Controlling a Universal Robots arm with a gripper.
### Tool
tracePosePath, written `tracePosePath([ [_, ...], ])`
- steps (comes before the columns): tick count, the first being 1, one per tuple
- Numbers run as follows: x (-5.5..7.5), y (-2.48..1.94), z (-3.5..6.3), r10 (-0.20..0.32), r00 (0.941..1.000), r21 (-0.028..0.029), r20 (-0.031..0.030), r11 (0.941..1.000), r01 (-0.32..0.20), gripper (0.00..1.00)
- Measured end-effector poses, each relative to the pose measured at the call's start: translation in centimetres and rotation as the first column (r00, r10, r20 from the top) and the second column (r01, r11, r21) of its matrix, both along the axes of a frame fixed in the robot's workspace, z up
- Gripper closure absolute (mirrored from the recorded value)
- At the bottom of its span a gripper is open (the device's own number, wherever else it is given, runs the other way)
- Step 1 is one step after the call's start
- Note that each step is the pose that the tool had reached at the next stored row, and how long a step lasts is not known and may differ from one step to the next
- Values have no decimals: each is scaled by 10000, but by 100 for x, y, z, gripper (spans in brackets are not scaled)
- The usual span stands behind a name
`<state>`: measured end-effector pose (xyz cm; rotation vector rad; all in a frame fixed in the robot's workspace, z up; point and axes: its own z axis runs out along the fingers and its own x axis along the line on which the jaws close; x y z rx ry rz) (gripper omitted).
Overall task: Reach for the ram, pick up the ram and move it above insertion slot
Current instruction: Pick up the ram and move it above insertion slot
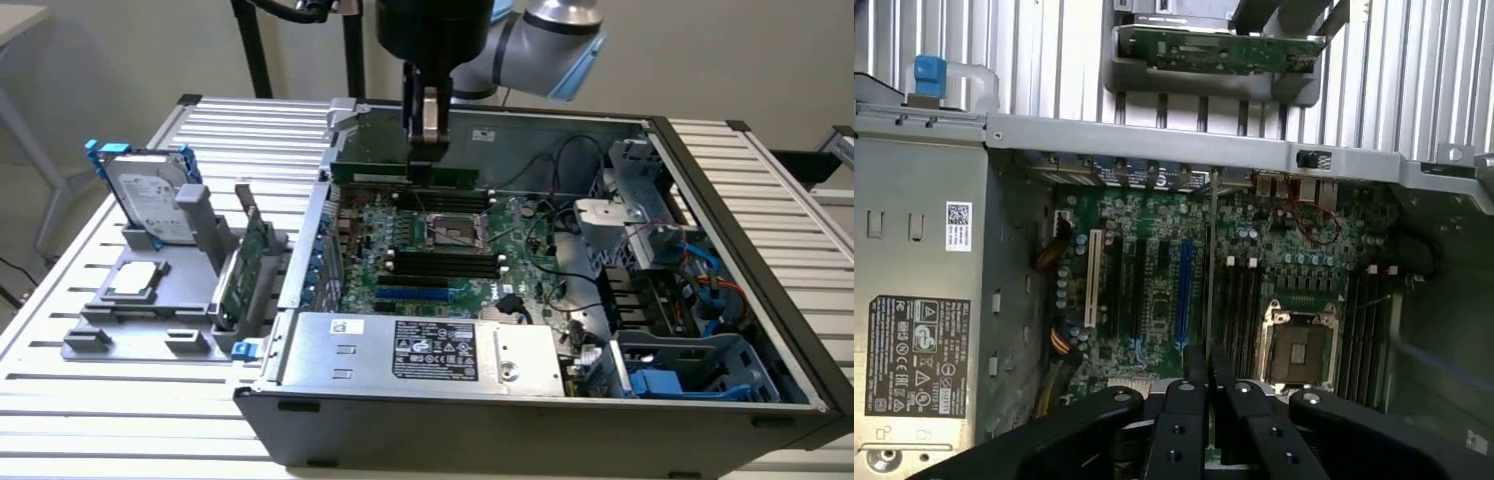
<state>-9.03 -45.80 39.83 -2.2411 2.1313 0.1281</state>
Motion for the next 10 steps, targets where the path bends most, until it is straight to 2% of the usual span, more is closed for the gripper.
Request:
tracePosePath([
  [5, 102, 184, -8, 1, 10000, -59, 4, 10000, -1, 87],
  [10, 198, 346, -15, 1, 10000, -129, 19, 9999, 0, 87],
])
